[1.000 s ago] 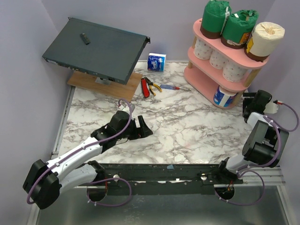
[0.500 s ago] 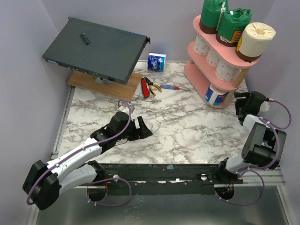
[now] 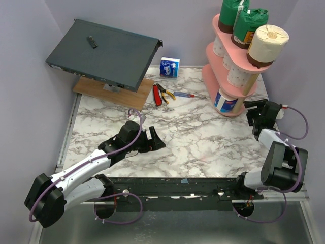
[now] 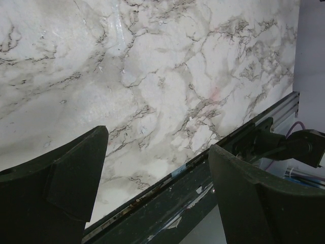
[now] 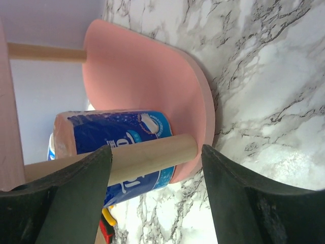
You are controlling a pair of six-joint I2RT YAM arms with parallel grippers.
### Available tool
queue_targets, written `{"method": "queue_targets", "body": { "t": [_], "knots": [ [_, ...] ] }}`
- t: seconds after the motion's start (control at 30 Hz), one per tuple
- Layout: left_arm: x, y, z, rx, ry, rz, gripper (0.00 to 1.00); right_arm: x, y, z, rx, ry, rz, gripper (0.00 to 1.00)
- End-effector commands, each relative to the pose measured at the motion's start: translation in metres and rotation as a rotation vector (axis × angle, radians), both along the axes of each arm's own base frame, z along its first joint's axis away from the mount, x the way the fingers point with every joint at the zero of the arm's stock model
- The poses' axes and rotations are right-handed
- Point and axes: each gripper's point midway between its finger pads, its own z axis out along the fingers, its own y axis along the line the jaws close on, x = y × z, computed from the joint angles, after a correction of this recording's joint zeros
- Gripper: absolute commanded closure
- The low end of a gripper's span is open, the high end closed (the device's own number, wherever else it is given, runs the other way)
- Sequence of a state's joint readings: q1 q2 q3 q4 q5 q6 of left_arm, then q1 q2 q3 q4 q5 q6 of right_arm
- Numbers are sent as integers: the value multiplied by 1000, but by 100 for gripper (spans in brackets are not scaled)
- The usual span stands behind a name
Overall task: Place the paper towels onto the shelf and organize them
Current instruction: Adjust the shelf at the center of the board.
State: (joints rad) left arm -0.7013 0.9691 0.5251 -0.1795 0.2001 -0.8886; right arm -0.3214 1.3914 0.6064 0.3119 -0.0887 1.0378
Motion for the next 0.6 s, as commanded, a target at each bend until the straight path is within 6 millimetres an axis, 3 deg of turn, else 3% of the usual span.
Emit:
{"method": "queue_targets", "body": {
  "t": [0.0, 0.23, 0.47, 0.57],
  "knots": [
    [0, -5, 3, -32, 3, -12, 16, -5, 24, 5, -33, -4, 104, 25],
    [0, -4, 5, -32, 4, -6, 16, -29, 27, 12, -76, 25, 87, 25],
    [0, -3, 4, -25, 10, -3, 16, -59, 34, 46, -223, 42, 85, 26],
    [-2, -2, 4, -27, 12, -2, 16, -69, 38, 71, -313, 15, 104, 26]
  ]
}}
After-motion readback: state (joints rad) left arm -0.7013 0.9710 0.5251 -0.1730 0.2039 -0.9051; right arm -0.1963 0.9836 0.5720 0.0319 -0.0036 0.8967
